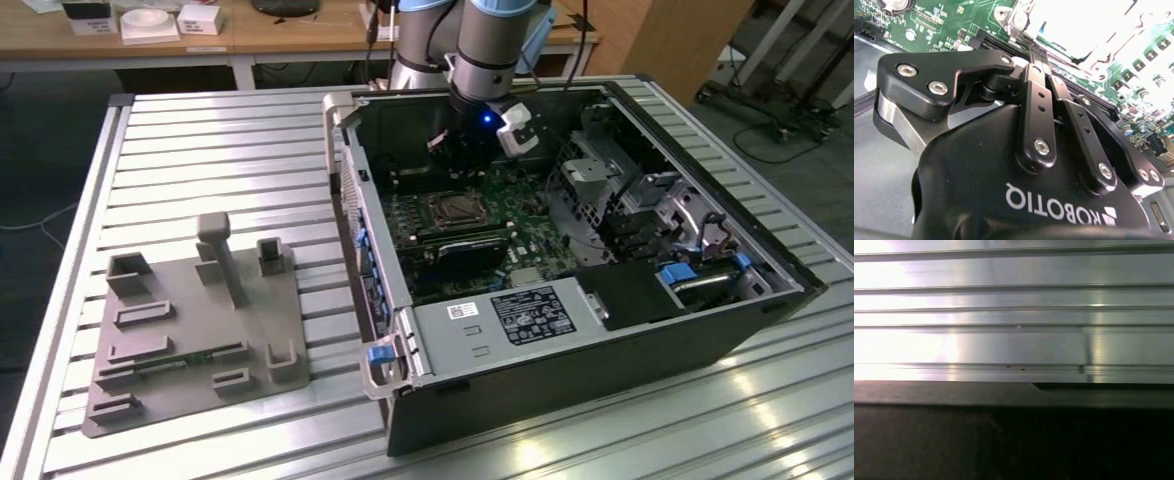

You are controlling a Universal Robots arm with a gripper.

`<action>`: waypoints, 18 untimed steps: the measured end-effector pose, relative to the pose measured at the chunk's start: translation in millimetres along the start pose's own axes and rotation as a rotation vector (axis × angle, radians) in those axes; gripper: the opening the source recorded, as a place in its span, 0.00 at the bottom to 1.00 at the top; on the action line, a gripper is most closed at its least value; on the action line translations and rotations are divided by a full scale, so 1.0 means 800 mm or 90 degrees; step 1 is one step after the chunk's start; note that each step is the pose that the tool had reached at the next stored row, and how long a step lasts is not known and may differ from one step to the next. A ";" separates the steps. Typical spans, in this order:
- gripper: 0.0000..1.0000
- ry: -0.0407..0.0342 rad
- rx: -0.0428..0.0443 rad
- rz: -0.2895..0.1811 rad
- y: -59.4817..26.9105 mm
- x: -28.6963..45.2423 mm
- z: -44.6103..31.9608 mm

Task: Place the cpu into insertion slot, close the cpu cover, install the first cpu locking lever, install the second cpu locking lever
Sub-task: 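Install the first cpu locking lever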

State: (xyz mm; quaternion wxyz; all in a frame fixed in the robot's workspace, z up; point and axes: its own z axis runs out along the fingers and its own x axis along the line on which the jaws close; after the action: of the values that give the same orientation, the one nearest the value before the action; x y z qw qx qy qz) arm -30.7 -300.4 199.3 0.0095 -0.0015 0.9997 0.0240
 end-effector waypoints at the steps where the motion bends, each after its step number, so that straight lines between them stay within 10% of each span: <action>1: 0.10 0.0000 0.0000 0.000 0.000 0.0000 0.0001; 18: 0.10 -0.0002 0.0000 0.000 0.000 0.0001 0.0003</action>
State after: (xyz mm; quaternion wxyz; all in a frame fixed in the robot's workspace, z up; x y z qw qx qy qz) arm -30.8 -300.2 199.0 0.0096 -0.0015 0.9997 0.0240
